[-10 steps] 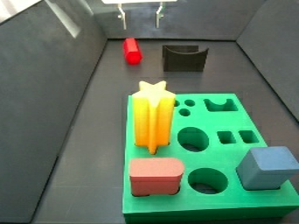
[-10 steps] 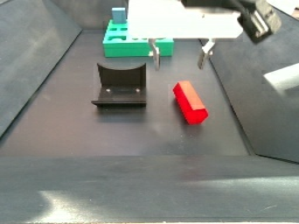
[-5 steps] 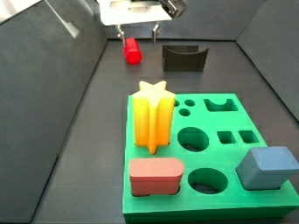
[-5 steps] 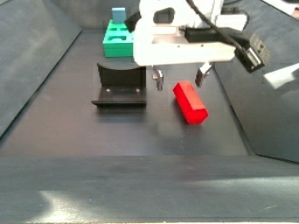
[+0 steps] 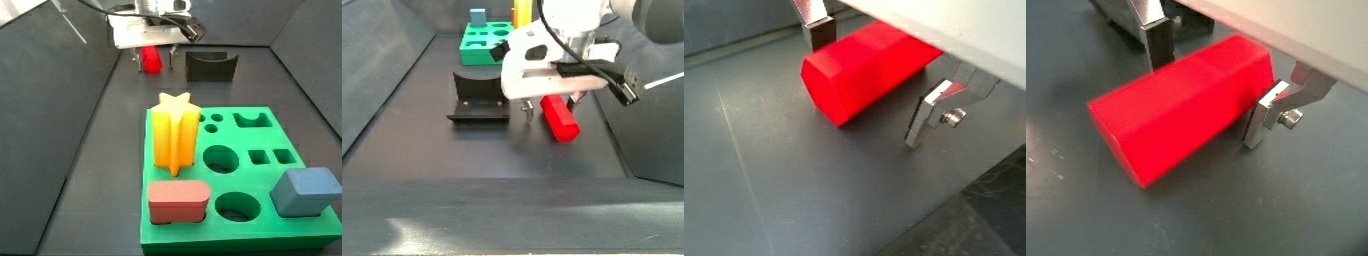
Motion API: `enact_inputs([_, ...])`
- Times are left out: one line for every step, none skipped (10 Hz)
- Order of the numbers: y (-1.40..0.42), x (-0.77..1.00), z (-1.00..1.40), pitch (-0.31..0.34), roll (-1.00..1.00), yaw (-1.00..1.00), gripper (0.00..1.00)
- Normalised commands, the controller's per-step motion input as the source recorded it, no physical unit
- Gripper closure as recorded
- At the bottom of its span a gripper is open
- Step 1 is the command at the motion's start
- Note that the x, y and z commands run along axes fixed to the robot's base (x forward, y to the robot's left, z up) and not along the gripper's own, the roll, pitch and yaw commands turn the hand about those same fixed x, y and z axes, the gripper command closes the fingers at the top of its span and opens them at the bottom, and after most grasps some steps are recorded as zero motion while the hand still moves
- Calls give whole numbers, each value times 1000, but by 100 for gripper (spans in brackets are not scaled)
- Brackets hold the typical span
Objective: Pick up the hexagon object. Move up. Place the hexagon object on the fixture. Regrasp the hexagon object. Move to above the board. Insert the hexagon object.
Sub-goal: Pick up the hexagon object, then move up.
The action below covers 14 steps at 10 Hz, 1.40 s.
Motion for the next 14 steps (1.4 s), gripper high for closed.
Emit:
enact_inputs([0, 0, 0, 0, 0, 0, 0])
enact_inputs([0, 0, 0, 0, 0, 0, 100])
enact_inputs([0, 0, 0, 0, 0, 0, 100])
enact_inputs([0, 0, 0, 0, 0, 0, 100])
enact_inputs([0, 0, 0, 0, 0, 0, 100])
enact_inputs([0, 0, 0, 0, 0, 0, 100])
enact_inputs([0, 0, 0, 0, 0, 0, 100])
enact_inputs([0, 0, 0, 0, 0, 0, 100])
enact_inputs([0, 0, 0, 0, 0, 0, 100])
enact_inputs([0, 0, 0, 0, 0, 0, 100])
enact_inputs([0, 0, 0, 0, 0, 0, 100])
enact_inputs([0, 0, 0, 0, 0, 0, 100])
enact_inputs([0, 0, 833, 0, 0, 0, 100])
enact_inputs([30, -60, 781, 31, -2, 19, 100])
